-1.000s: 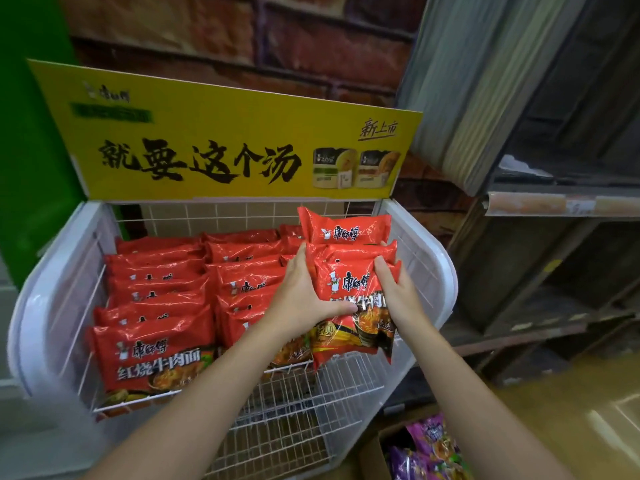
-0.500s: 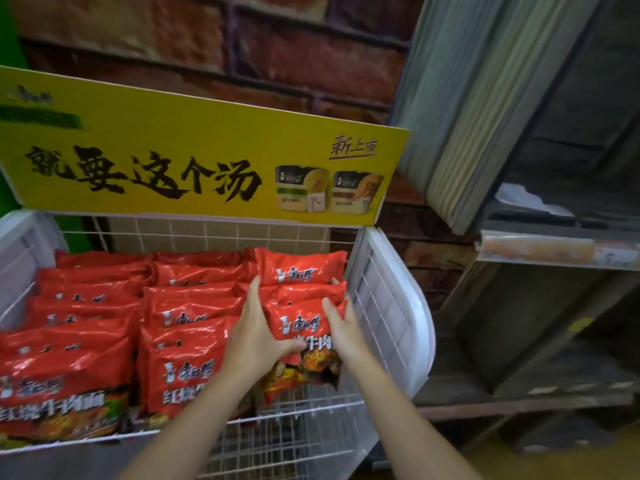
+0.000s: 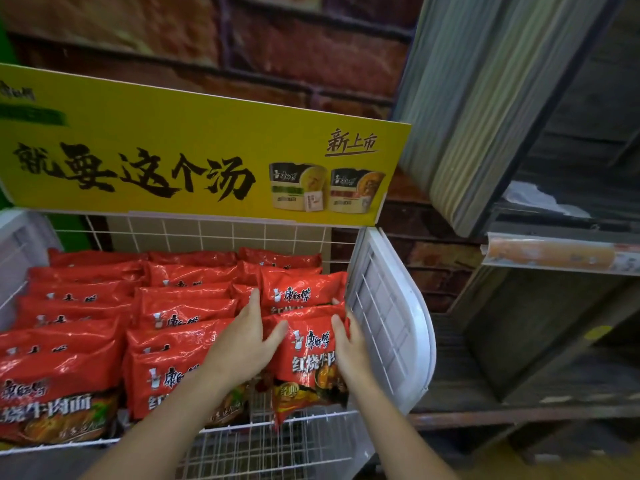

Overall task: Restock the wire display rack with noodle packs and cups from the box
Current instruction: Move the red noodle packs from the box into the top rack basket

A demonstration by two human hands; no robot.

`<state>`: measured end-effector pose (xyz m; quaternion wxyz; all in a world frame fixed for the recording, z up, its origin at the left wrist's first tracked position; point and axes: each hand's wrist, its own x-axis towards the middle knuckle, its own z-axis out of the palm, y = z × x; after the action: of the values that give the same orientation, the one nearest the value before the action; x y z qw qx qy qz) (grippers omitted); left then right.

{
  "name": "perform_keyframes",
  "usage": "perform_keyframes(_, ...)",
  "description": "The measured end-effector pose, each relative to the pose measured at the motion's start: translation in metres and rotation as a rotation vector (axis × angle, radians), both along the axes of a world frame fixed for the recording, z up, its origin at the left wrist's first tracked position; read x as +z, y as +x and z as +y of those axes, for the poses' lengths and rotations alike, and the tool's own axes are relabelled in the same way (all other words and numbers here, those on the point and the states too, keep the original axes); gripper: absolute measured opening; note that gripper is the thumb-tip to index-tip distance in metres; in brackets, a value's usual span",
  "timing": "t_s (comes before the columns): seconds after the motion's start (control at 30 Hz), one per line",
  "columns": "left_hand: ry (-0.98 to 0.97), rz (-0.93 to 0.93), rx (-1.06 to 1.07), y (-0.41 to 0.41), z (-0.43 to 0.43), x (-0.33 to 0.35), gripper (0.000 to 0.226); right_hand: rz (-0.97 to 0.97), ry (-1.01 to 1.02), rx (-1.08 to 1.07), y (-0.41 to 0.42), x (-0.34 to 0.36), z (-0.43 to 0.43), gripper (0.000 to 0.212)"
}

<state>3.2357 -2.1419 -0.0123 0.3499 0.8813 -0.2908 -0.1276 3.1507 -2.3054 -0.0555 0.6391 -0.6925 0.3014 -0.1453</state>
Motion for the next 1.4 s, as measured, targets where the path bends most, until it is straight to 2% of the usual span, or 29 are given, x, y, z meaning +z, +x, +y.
perform_keyframes(0.1,0.016,-0.048,-0.007,0.003,0.004,-0.008,0.069,0.038,-0.02,-0.007,-0.004,-0.002,-0.004,0.032)
perform_keyframes(0.2,0.033,-0.077,0.049,0.007,0.006,-0.008,0.039,0.086,-0.056,0.029,-0.004,0.003,-0.006,0.029)
perform_keyframes(0.27,0.069,-0.089,0.041,0.009,0.005,-0.005,0.027,0.119,-0.081,0.068,-0.002,0.006,-0.007,0.028)
perform_keyframes(0.37,-0.026,-0.042,0.11,0.009,-0.001,0.0,0.028,0.138,-0.099,0.082,0.002,0.005,-0.012,0.023)
perform_keyframes(0.5,-0.101,0.105,0.179,0.018,-0.012,0.0,0.052,0.165,-0.056,0.02,0.007,0.005,-0.017,0.021)
perform_keyframes(0.53,-0.085,0.135,0.183,0.022,-0.014,-0.001,0.052,0.173,-0.045,0.01,0.008,0.005,-0.017,0.02)
perform_keyframes(0.67,0.066,0.133,0.138,0.032,-0.014,0.001,0.023,0.168,-0.069,-0.014,0.006,0.004,-0.015,0.02)
perform_keyframes(0.77,0.17,0.15,0.094,0.031,-0.015,0.004,0.03,0.208,-0.171,0.022,0.005,-0.003,-0.017,0.024)
perform_keyframes(0.87,0.149,0.166,0.123,0.029,-0.016,0.006,0.037,0.262,-0.238,0.048,0.006,-0.004,-0.021,0.029)
perform_keyframes(1.0,0.129,0.188,0.132,0.026,-0.013,0.007,0.015,0.256,-0.178,0.089,0.006,0.001,-0.024,0.026)
perform_keyframes(1.03,0.087,0.2,0.161,0.026,-0.013,0.009,0.017,0.242,-0.148,0.094,0.006,0.001,-0.026,0.026)
perform_keyframes(1.17,0.006,0.188,0.199,0.028,-0.021,0.015,0.055,0.223,-0.122,0.059,0.008,0.001,-0.03,0.031)
perform_keyframes(1.27,0.002,0.269,0.178,0.034,-0.026,0.024,0.055,0.206,-0.079,0.044,0.009,-0.003,-0.029,0.032)
perform_keyframes(1.4,-0.025,0.31,0.185,0.048,-0.024,0.027,0.042,0.159,-0.044,-0.03,0.012,-0.011,-0.02,0.03)
